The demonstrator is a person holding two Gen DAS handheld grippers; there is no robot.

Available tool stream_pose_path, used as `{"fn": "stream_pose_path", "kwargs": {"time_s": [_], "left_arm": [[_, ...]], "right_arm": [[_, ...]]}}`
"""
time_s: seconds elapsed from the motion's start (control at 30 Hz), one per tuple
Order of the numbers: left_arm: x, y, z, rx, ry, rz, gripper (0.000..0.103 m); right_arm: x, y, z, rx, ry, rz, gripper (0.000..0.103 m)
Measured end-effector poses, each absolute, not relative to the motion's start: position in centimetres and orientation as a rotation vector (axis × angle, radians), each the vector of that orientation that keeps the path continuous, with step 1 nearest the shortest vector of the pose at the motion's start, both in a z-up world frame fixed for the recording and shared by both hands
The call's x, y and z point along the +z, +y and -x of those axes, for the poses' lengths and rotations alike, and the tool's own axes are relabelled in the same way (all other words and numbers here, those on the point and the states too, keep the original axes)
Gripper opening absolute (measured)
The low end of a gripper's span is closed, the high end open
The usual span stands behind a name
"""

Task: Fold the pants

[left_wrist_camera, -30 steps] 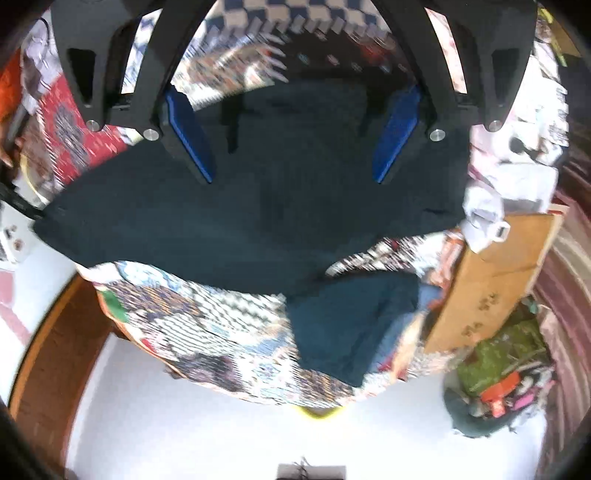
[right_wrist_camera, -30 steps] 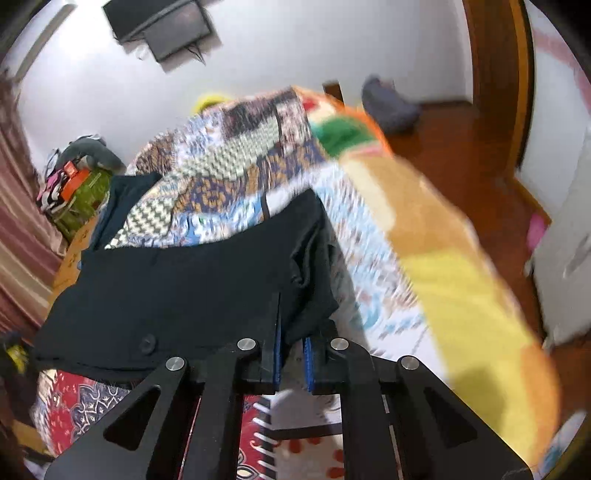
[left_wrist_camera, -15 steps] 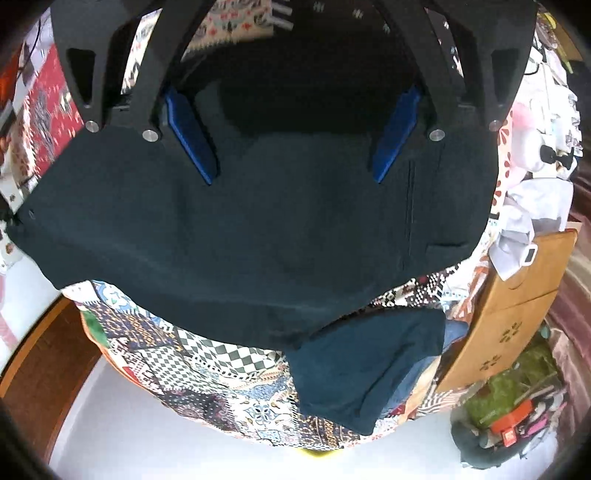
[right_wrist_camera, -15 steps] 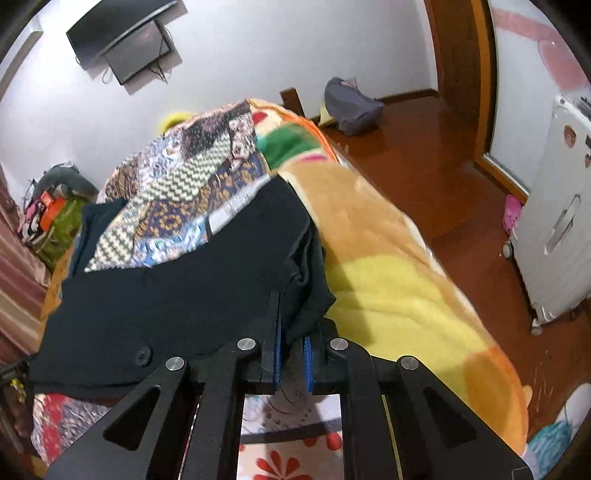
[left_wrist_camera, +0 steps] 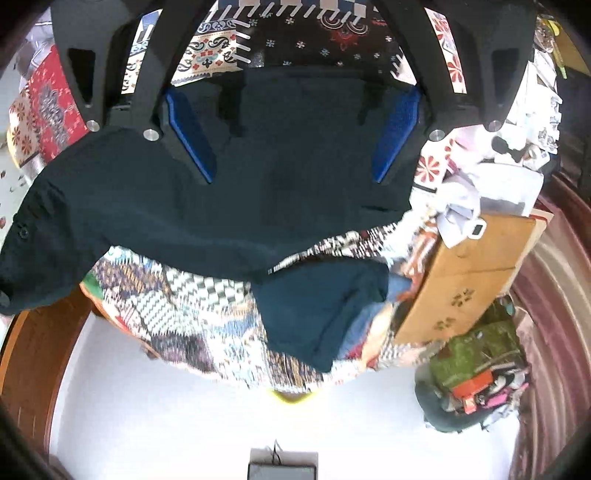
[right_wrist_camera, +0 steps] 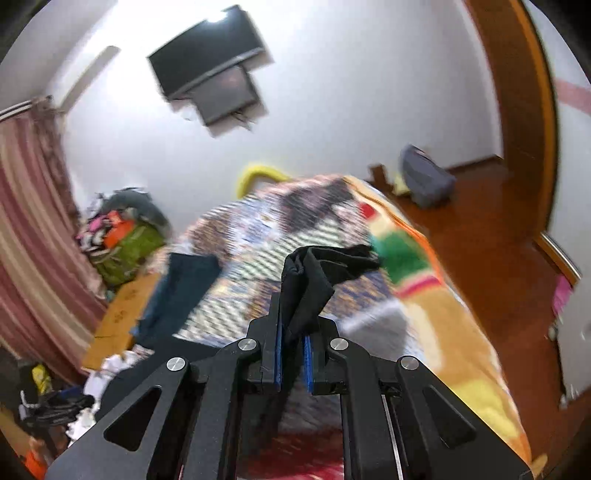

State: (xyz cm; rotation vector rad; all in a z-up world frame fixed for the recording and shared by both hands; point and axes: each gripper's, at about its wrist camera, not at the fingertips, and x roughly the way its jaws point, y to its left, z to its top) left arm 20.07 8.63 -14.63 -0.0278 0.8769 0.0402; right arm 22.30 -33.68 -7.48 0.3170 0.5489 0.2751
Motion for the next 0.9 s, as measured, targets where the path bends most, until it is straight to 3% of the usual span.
{"fn": "stream_pose_path", "kwargs": {"time_s": [0.33,0.77,0.9], "left_arm": [[-13.2,10.0,-18.3,0.043,0.824,0.062,0.087],[-13.8,10.5,-17.1,0.056,0.839,0.076,0.087],[-13.3,9.8,-17.1,0.046,0.828,0.067,0.087]], "right_arm": [[-5.7,-19.9,-24.4,0.565,0.547,-0.227,0.007],[-18.4,-7.3,-23.2,0.785,0.944,-0.025,0.008],[-19.8,-7.2,-22.6,0.785,0.981,0.034,0.015]]}}
